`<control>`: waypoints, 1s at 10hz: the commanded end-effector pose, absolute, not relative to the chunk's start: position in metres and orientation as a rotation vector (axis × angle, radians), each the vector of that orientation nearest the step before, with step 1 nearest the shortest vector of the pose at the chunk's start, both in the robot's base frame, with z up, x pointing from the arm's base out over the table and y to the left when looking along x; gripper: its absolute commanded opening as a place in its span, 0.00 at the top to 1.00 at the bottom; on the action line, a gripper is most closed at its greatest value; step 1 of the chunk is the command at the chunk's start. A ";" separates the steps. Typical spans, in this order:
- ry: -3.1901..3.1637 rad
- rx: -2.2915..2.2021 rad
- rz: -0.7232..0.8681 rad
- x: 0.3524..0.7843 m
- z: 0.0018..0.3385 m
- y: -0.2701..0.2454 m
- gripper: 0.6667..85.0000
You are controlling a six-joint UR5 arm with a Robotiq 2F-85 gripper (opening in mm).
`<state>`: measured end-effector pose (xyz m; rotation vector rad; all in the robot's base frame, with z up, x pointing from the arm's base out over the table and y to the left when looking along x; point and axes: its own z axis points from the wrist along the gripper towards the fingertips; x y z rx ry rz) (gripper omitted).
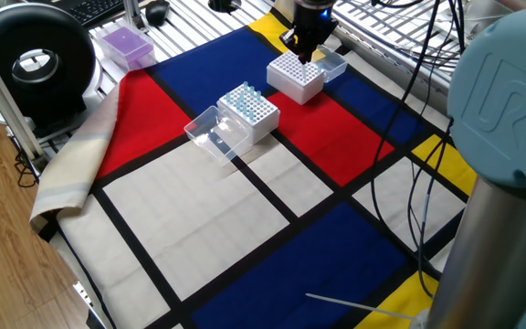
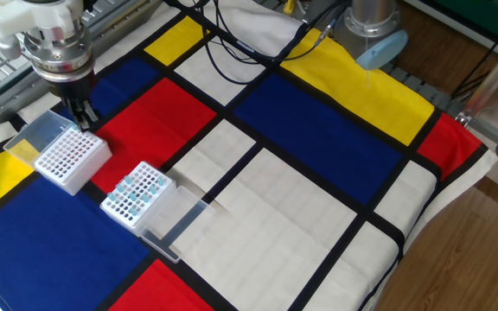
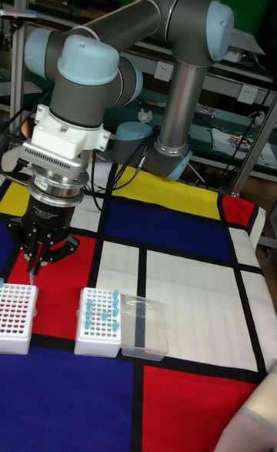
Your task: Transfer all medium pipette tips from one holder to another
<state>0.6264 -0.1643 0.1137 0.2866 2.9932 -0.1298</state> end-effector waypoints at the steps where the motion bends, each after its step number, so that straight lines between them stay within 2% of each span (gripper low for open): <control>1: 2.989 0.283 -0.120 0.628 0.115 -0.165 0.97; 10: 2.980 0.280 -0.137 0.635 0.119 -0.165 0.98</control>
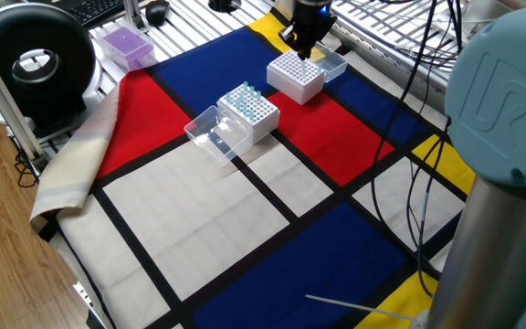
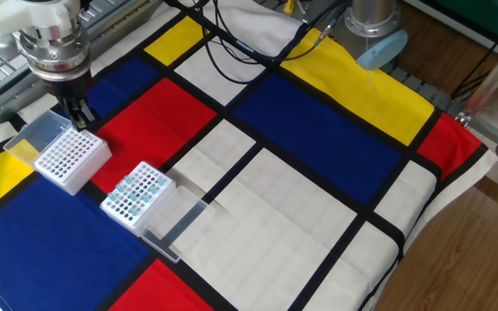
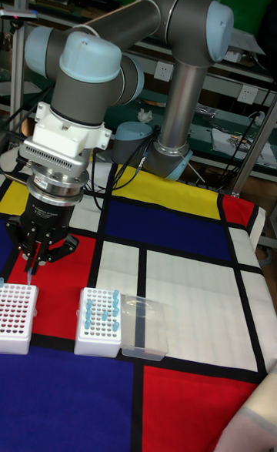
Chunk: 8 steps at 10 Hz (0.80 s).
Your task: Transfer all medium pipette tips from one holder to another
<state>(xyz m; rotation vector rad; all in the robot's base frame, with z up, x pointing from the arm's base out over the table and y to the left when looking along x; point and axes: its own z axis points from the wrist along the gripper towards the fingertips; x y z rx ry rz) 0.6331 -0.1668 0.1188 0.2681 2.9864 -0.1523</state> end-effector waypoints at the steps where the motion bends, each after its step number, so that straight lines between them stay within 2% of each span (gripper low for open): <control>1: 2.978 0.280 -0.134 0.635 0.118 -0.165 0.98; 8: 2.964 0.284 -0.133 0.637 0.109 -0.163 0.98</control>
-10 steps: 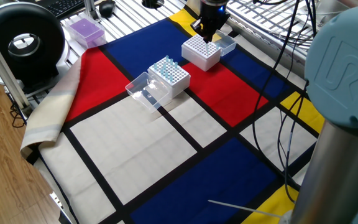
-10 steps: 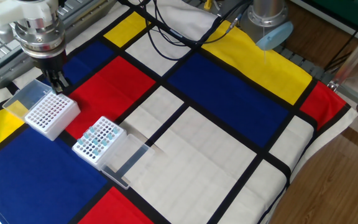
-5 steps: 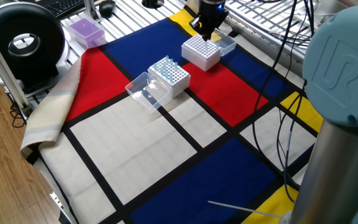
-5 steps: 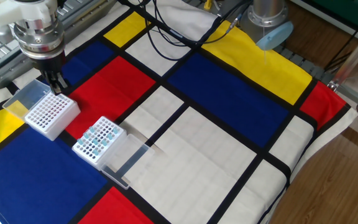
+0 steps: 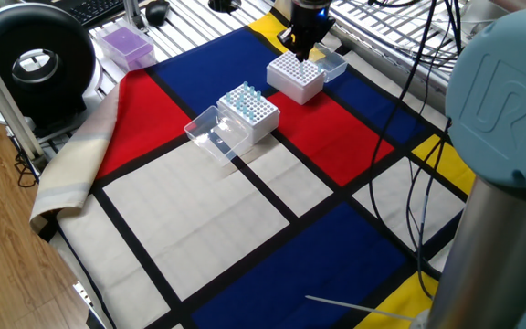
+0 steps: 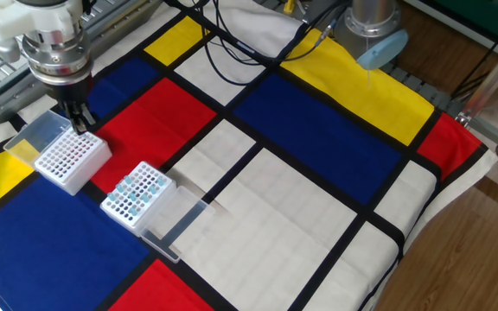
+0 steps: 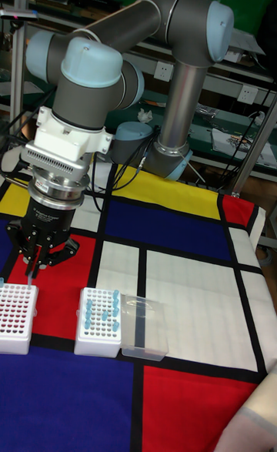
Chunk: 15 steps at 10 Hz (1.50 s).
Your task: Transfer all medium pipette tips from one holder to another
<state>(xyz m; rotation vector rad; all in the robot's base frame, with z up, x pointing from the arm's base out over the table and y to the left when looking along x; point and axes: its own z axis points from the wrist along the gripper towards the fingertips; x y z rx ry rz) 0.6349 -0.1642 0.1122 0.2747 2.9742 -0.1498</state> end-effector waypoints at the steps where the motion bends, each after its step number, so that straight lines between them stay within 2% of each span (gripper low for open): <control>1: 2.961 0.281 -0.133 0.638 0.107 -0.164 0.98; 10: 2.993 0.416 -0.046 0.622 0.113 -0.153 0.98; 13: 2.988 0.396 -0.062 0.623 0.112 -0.155 0.98; 15: 2.974 0.328 -0.128 0.626 0.116 -0.166 0.98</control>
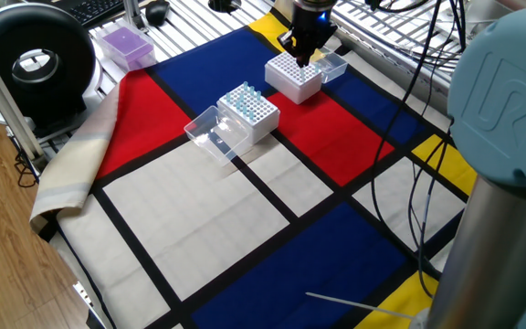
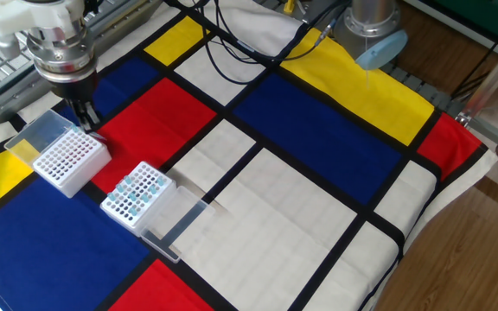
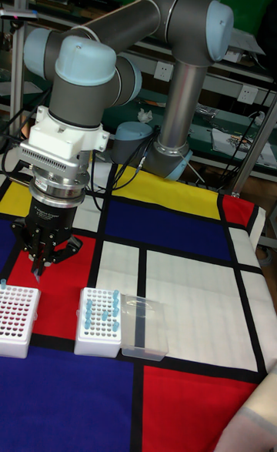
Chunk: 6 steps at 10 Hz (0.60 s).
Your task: Transfer all medium pipette tips from one holder to another
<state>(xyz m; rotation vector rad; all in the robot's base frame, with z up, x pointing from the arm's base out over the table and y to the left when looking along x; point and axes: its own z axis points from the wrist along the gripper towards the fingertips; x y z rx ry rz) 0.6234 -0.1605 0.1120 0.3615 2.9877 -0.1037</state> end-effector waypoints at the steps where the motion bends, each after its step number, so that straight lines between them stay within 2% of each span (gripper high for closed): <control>1: 2.956 0.332 -0.113 0.631 0.120 -0.162 0.98; 6: 2.899 0.300 -0.080 0.651 0.139 -0.150 0.98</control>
